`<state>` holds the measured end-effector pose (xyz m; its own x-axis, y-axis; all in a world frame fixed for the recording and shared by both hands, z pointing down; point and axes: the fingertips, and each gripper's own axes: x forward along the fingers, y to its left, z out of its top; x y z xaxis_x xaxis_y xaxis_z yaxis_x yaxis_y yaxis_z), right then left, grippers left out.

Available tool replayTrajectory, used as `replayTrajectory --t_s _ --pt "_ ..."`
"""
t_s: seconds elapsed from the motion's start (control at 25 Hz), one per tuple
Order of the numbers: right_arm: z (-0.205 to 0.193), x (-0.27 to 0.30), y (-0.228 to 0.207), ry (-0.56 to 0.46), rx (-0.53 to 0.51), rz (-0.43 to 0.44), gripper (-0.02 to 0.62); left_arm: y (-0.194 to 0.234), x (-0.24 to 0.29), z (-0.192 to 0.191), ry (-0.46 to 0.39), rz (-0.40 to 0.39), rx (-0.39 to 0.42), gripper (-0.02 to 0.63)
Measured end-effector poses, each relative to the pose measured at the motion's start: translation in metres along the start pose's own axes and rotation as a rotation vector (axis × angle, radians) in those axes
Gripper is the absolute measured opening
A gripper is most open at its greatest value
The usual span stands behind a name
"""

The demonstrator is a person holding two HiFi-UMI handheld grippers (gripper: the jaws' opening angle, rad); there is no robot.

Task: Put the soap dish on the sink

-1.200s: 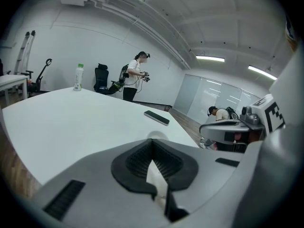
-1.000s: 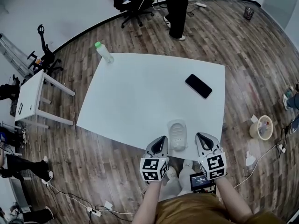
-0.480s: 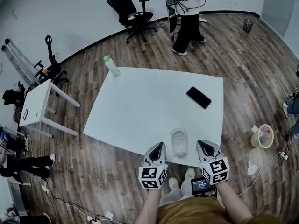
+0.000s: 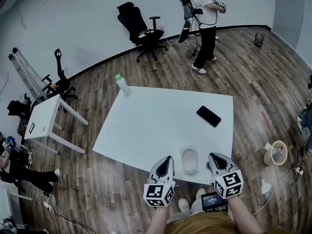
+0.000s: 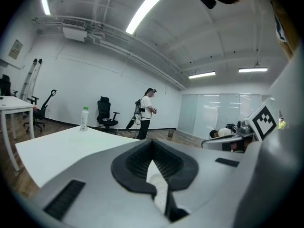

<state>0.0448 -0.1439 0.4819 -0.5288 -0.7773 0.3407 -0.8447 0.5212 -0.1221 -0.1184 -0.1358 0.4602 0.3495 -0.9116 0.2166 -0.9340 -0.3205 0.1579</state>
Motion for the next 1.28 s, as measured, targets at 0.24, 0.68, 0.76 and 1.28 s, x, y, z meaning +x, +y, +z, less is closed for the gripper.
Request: replayTrajectory --t_s 0.24,0.68,0.76,1.28 --pt "0.028 -0.013 0.001 -0.067 -0.013 0.002 0.008 -0.003 -0.014 0.021 -0.048 0.001 0.008 0.006" --pt "0.061 -0.025 0.004 -0.176 -0.025 0.009 0.008 0.007 -0.023 0.046 -0.1 0.047 -0.008 0.006" --pt "0.066 -0.027 0.005 -0.187 -0.033 0.012 0.008 0.005 -0.023 0.053 -0.11 0.047 -0.005 0.006" --pt "0.072 -0.029 0.008 -0.194 -0.056 0.003 0.008 0.003 -0.029 0.068 -0.157 0.06 0.041 0.006"
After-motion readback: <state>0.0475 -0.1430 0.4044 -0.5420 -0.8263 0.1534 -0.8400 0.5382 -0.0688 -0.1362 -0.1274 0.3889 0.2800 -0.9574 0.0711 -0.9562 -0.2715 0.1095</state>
